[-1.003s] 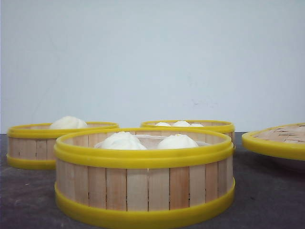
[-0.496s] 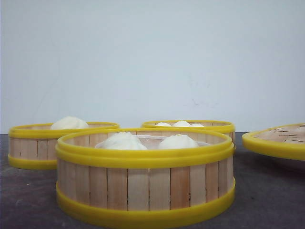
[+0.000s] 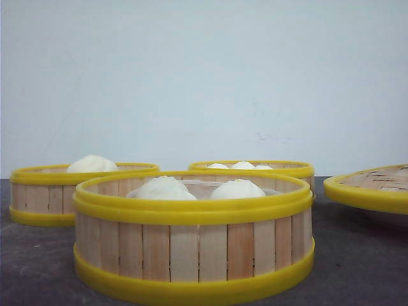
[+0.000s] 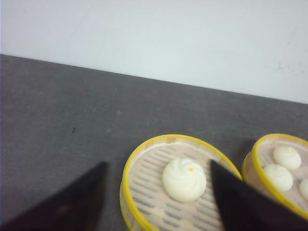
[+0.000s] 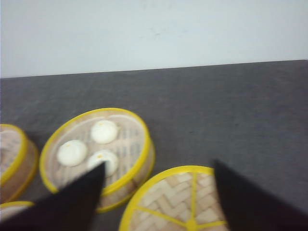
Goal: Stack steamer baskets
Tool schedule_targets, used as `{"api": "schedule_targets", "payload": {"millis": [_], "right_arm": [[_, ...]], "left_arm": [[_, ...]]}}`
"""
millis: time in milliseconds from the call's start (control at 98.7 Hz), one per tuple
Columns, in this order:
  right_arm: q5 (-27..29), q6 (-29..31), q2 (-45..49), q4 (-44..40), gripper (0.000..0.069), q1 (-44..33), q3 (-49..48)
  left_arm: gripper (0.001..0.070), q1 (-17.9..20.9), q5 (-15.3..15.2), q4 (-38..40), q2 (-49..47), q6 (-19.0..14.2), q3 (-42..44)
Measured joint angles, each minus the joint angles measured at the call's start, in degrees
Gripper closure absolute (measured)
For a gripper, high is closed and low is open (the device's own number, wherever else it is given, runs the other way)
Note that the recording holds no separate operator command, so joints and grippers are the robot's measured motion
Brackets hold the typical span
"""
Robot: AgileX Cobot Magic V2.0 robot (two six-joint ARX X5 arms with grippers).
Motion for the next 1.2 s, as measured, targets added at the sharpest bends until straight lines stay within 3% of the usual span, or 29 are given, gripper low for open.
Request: {"api": "schedule_targets", "payload": {"millis": [51,132,415,608,790,1023,1195], "right_arm": [[-1.6,0.5,0.7,0.5,0.0131,0.2,0.0],[-2.8,1.2,2.7,0.4,0.0104,0.3,1.1],[-7.5,2.8,18.6,-1.7,0.0097,1.5,11.1],[-8.3,3.1,34.1,-5.2,0.0098,4.0,21.2],[-8.1,3.1,47.3,-5.5,0.0193,6.3,28.7],[-2.8,2.4,59.4,-5.1,0.0227,8.2,35.0],[0.8,1.6,65.5,-3.2,0.0289,8.5,35.3]], "left_arm": [[0.0209,-0.1,1.4,0.0,0.0,0.2,0.0],[0.0194,-0.4,3.3,0.0,0.2,0.4,0.0],[0.0189,-4.0,8.5,0.0,1.3,0.8,0.0],[0.0189,-7.5,8.6,0.0,1.3,0.8,0.0],[0.0189,-10.1,8.6,0.0,1.3,0.8,0.0],[0.0189,-13.0,8.6,0.0,1.3,0.8,0.0],[0.0189,-14.7,8.6,0.0,1.3,0.8,0.0]]}}
